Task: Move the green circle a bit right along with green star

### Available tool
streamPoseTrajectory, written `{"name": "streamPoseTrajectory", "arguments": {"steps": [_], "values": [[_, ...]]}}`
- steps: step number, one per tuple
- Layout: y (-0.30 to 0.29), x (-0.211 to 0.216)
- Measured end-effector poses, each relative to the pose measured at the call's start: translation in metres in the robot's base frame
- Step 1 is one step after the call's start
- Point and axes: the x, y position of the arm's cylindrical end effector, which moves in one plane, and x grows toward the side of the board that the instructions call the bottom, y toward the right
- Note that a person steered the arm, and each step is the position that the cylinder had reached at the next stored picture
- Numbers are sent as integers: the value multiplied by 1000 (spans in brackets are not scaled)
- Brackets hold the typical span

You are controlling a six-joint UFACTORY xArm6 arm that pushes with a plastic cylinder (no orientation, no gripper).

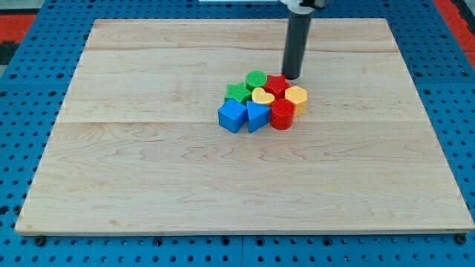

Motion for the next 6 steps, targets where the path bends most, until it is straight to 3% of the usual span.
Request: {"name": "streamPoseTrajectory", "arguments": {"steps": [4, 6], "values": [[-37, 43], [-86, 52]]}}
